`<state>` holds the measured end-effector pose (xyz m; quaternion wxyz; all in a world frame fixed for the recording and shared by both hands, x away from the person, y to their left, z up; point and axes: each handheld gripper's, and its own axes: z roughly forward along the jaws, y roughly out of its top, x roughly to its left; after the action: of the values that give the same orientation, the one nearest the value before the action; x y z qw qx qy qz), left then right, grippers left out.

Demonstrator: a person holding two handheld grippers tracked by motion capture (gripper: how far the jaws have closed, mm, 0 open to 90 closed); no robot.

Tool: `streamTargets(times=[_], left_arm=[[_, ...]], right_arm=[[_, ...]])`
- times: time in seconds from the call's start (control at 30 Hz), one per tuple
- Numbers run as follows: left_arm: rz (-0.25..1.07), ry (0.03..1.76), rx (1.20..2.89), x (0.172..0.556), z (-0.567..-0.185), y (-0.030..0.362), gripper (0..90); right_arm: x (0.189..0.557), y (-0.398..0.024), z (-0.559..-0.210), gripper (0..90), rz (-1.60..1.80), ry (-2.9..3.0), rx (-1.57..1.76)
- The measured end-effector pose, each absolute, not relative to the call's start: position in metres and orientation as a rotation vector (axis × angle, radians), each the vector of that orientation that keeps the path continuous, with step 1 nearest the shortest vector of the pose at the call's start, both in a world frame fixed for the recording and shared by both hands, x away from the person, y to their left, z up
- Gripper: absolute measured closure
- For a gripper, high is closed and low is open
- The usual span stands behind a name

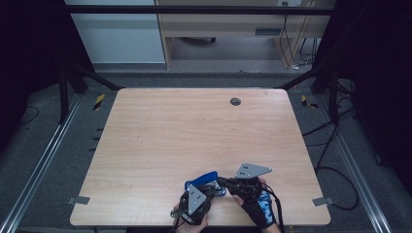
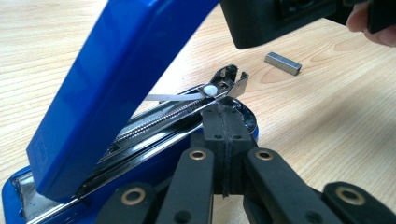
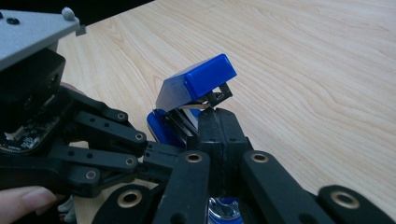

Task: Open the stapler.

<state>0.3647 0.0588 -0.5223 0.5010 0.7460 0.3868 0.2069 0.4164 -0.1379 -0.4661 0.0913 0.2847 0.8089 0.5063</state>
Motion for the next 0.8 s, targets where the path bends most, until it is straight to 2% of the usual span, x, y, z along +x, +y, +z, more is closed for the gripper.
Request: streamTargets(times=[0.8], left_arm=[[0.504,0.93,1.797,0.364,-0.523,0.059,90.0]], right_arm=[[0.42,-0.128,-0.455,90.0,1.573,2.403,0.781]])
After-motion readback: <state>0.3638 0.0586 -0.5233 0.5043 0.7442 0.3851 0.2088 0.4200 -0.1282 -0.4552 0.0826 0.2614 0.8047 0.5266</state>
